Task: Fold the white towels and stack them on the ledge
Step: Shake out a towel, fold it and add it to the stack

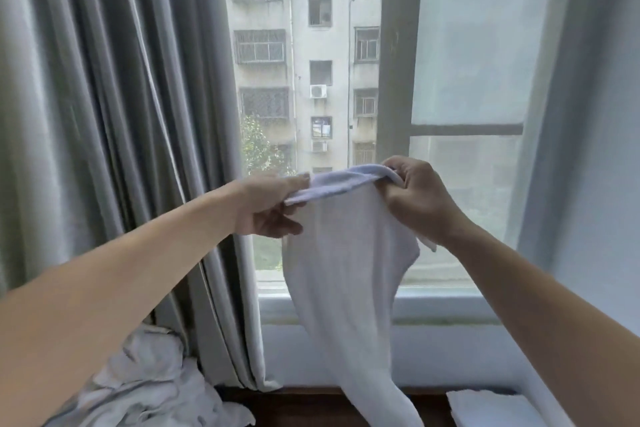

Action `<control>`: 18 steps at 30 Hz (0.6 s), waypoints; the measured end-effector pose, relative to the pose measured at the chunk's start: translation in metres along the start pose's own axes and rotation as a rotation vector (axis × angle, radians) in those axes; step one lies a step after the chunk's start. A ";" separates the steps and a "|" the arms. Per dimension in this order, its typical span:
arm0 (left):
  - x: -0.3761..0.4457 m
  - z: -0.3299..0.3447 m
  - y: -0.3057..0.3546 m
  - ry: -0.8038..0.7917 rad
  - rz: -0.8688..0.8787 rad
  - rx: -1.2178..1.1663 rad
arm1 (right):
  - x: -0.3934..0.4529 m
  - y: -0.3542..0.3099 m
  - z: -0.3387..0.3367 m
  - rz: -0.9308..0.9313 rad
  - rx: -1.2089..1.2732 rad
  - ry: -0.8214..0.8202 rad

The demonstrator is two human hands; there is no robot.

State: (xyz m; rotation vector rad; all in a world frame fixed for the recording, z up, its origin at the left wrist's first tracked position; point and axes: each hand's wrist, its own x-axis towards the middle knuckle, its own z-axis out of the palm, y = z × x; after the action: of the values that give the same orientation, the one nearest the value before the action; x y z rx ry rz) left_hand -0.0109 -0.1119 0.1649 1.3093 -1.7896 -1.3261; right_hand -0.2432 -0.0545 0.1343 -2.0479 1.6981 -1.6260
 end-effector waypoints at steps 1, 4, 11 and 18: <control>0.004 0.000 -0.004 0.039 -0.001 0.076 | 0.000 0.003 -0.005 -0.013 -0.043 -0.054; 0.009 -0.002 -0.015 0.151 0.016 0.211 | -0.001 0.009 -0.015 -0.056 -0.196 -0.196; 0.017 -0.021 -0.032 0.234 0.229 -0.651 | 0.004 0.017 -0.026 0.061 -0.143 -0.318; 0.017 -0.047 -0.049 0.008 0.398 -0.738 | 0.015 0.015 -0.034 0.219 0.220 -0.143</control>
State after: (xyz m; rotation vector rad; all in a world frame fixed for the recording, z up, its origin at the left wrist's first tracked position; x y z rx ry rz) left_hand 0.0407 -0.1477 0.1342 0.5252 -1.2551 -1.5180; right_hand -0.2798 -0.0533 0.1512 -1.7628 1.5559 -1.4849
